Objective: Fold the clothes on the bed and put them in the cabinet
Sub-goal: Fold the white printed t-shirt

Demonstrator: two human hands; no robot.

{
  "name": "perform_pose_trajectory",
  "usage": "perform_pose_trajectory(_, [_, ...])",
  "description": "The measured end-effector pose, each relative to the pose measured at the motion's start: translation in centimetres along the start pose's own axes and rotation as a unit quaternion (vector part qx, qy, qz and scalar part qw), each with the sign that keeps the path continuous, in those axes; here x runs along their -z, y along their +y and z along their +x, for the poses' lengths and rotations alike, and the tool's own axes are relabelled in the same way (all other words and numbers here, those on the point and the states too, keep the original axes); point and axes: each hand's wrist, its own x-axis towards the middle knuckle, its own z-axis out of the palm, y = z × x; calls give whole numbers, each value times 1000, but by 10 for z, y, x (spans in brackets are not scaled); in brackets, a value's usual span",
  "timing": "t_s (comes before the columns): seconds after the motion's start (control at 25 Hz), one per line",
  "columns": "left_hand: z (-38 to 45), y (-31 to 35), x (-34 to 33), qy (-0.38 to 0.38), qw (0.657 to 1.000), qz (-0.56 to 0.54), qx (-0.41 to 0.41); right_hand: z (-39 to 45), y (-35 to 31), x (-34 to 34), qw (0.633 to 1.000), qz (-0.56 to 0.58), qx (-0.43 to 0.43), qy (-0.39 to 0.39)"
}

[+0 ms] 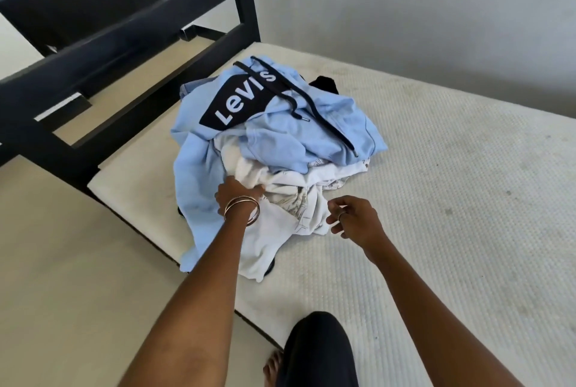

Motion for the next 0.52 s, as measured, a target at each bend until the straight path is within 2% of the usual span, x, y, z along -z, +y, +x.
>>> perform_pose_trajectory(0.08, [1, -2, 8, 68, 991, -106, -44, -1, 11, -1, 1000, -6, -18, 10])
perform_pose_trajectory(0.16, [-4, 4, 25, 77, 969, -218, -90, -3, 17, -5, 999, -13, -28, 21])
perform_pose_trajectory(0.28, [-19, 34, 54, 44, 937, -325, -120, -8, 14, -13, 1000, -20, -2, 22])
perform_pose_trajectory(0.4, [-54, 81, 98, -17, 873, -466, -145, -16, -1, -10, 999, -38, 35, 18])
perform_pose_trajectory(0.52, [-109, 142, 154, -57, 813, -548, -190, -34, -42, 0, 983, -33, 172, -50])
